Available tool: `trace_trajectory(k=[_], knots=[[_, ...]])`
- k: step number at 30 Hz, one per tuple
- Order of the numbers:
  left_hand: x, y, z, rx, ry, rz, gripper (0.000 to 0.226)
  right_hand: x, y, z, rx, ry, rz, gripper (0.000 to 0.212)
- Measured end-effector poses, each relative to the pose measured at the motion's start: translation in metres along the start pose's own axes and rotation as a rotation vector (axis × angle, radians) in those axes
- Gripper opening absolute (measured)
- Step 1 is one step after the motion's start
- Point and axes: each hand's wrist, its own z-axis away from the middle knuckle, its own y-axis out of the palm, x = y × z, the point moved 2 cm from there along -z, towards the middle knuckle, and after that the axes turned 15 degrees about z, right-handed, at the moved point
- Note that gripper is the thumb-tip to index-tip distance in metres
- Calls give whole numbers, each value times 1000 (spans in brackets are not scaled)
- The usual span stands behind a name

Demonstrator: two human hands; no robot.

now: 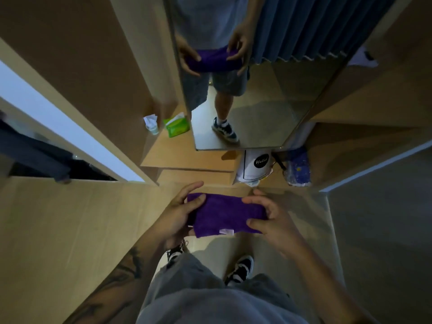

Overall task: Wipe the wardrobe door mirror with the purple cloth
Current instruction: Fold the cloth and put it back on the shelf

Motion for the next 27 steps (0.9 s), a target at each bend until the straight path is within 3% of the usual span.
trace_trajectory(k=[6, 10, 14, 17, 22, 27], knots=[[-37, -72, -12, -56, 107, -10, 50, 32, 72, -44, 49, -61, 249, 60], [-68, -125, -35, -95, 160, 28, 52, 48, 125, -80, 46, -166, 330, 81], [-103, -176, -62, -127, 162, 122, 58, 62, 173, -119, 72, -186, 384, 67], [-122, -213, -89, -111, 188, -69, 57, 63, 204, -160, 88, -196, 533, 50], [-143, -262, -148, -53, 237, -407, 44, 62, 249, -225, 35, -417, 776, 35], [-149, -292, -222, -74, 213, -724, 54, 34, 282, -290, 177, -253, 778, 69]])
